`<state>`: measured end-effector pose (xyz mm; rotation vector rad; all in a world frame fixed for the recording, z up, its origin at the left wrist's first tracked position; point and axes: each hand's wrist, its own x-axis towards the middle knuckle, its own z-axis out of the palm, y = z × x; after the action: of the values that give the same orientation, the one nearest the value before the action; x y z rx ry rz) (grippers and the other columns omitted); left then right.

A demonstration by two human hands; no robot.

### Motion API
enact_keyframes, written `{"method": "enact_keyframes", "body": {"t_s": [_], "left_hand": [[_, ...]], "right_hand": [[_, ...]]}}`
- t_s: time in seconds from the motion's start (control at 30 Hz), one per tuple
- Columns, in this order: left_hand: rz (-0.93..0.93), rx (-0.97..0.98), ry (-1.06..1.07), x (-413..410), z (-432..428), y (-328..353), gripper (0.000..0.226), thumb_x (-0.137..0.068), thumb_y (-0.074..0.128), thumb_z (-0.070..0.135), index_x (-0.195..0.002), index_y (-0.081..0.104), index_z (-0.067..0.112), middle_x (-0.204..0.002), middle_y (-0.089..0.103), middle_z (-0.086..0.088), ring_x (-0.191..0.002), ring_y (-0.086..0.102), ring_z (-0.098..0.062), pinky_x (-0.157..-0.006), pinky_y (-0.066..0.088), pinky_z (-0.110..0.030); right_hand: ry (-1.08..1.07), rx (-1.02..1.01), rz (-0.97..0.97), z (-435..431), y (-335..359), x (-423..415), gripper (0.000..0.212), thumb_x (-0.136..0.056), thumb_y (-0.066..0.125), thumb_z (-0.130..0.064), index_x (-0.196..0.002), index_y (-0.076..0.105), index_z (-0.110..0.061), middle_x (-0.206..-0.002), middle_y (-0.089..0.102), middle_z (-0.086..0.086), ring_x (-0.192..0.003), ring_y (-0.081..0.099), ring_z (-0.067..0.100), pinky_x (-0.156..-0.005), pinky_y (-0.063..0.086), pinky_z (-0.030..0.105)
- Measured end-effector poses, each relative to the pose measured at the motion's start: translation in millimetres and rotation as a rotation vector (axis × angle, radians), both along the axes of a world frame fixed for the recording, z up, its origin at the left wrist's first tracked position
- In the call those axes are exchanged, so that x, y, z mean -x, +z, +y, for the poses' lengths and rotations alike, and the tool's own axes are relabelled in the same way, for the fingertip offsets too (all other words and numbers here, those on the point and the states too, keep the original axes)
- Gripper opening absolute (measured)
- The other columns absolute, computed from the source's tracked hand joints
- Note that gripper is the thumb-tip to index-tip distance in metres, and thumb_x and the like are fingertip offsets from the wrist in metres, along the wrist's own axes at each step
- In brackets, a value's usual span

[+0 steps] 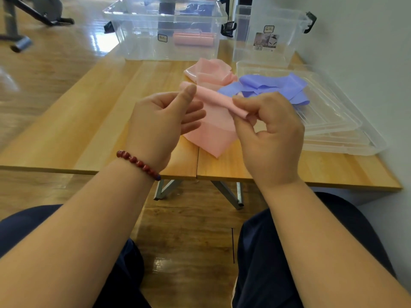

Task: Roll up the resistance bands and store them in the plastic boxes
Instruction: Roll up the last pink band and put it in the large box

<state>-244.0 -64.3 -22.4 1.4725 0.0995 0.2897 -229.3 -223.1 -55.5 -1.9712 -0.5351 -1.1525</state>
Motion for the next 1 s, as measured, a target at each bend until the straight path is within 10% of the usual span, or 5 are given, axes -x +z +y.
{"method": "enact_keyframes", "body": {"t_s": [0.4,0.8,1.0], "left_hand": [[0.114,0.488,-0.143,-0.9,-8.7,5.9,0.021,-0.092,0.062,0.006,-0.112,0.062,0.010,-0.090,0.075,-0.007,-0.081,0.073,-0.020,-0.063,0.059,-0.031],[0.047,-0.459,-0.320,-9.0,24.4,11.8,0.026,-0.091,0.065,0.016,-0.103,0.071,0.038,-0.102,0.071,0.017,-0.096,0.065,-0.003,-0.078,0.054,-0.027],[-0.039,-0.731,-0.280,-11.8,29.6,24.4,0.022,-0.088,0.069,0.029,-0.105,0.066,0.041,-0.095,0.066,0.027,-0.089,0.060,0.014,-0.072,0.047,-0.008]], "right_hand": [[0.162,0.254,-0.050,9.7,-7.4,5.9,0.019,-0.086,0.075,-0.015,-0.102,0.074,-0.004,-0.099,0.070,0.009,-0.093,0.063,0.020,-0.084,0.051,0.030],[0.449,-0.240,0.671,-8.4,21.5,-14.4,0.048,-0.098,0.059,-0.027,-0.141,0.041,-0.039,-0.142,0.045,-0.019,-0.133,0.040,-0.006,-0.107,0.040,0.021],[0.388,-0.192,0.641,-13.1,31.7,-20.5,0.024,-0.091,0.068,-0.017,-0.104,0.068,-0.037,-0.101,0.069,-0.017,-0.100,0.063,0.000,-0.084,0.050,0.017]]}}
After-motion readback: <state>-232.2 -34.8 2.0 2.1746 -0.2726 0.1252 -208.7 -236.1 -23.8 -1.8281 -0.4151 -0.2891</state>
